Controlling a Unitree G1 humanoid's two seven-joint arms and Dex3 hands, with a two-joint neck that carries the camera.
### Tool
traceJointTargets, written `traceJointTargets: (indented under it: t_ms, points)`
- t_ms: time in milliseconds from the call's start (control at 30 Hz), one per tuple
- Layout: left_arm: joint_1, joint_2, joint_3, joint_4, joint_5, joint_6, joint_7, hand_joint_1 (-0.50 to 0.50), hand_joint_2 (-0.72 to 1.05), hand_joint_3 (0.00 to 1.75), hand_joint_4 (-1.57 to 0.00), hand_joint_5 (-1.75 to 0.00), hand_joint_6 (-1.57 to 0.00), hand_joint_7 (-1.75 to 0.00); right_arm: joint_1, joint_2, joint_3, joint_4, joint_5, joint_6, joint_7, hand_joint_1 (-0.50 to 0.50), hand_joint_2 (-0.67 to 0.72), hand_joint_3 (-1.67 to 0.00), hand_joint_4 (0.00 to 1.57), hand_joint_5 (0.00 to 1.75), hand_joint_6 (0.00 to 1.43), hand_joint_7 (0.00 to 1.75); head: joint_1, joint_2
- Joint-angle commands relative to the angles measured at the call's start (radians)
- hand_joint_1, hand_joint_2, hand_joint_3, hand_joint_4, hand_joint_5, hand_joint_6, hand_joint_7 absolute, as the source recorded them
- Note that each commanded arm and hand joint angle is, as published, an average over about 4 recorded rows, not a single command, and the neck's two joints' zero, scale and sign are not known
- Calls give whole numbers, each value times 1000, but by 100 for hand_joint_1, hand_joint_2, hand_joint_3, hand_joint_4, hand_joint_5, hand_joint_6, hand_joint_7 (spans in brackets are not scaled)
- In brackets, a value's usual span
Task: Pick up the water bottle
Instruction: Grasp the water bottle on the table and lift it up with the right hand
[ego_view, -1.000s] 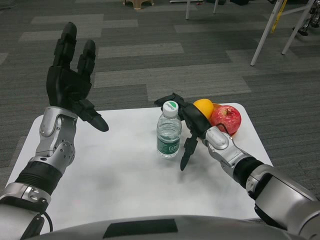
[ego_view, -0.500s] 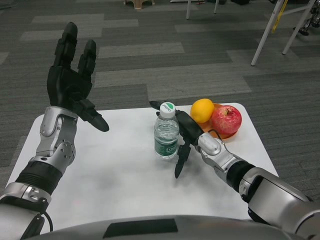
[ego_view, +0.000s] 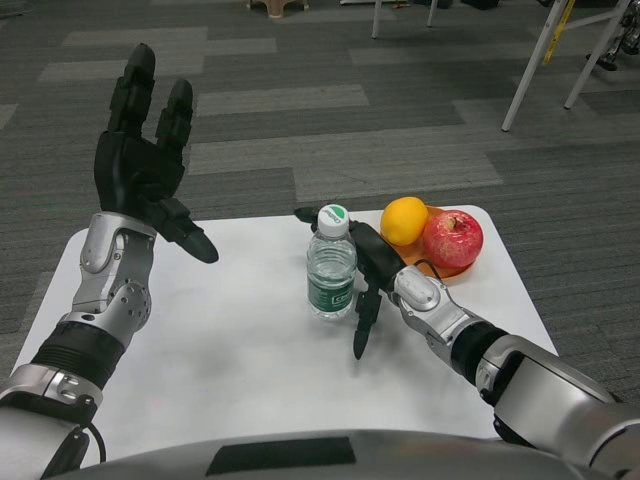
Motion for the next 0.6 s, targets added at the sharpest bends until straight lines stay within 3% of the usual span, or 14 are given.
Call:
traceJointTargets:
  t_ms: [33,133,233,267,333,400,467,533,600]
  points:
    - [0,2,2,-5,-3,0,0,-48,-72,2,0,0,0,0,-4,-7,1,10,5,-16,-42,-46,69,0,0,0,0,38,4,-1]
    - [0,2,2,-5,-3,0,0,-48,-72,4,0,0,0,0,2,-9,5,14,3,-32,-109,-43,65,0,9,0,0,35,5,-1]
    - [0,1,0,-5,-3,-1,0,-48,-72,2,0,0,0,0,3,-14,18,14,3,-42,-144,-44,47,0,37,0,0,44,8,-4]
    - [0,1,0,-5,-3,0,0,-48,-72,4,0,0,0,0,3,-14,23,14,3,-42,-148,-45,39,0,53,0,2,51,10,-6]
    - [0,0,0,-5,-3,0,0,-48,-72,9,0,0,0,0,2,-15,33,14,3,-43,-155,-46,25,0,91,19,14,73,10,-6]
    - [0,-1,0,-5,-3,0,1,-48,-72,9,0,0,0,0,2,-18,46,15,3,-43,-164,-46,6,-4,136,58,36,105,10,-6]
    - [0,-2,0,-5,-3,-1,1,-48,-72,9,0,0,0,0,1,-20,56,16,3,-43,-171,-44,-7,-8,154,92,63,126,11,-8]
    - [0,-2,0,-5,-3,0,1,-48,-72,9,0,0,0,0,1,-21,62,19,3,-42,-173,-42,-10,-8,157,116,83,140,12,-9]
    - [0,-2,1,-5,-2,0,1,-48,-72,9,0,0,0,0,0,-21,71,23,3,-39,-172,-42,-8,-8,157,128,86,145,13,-8]
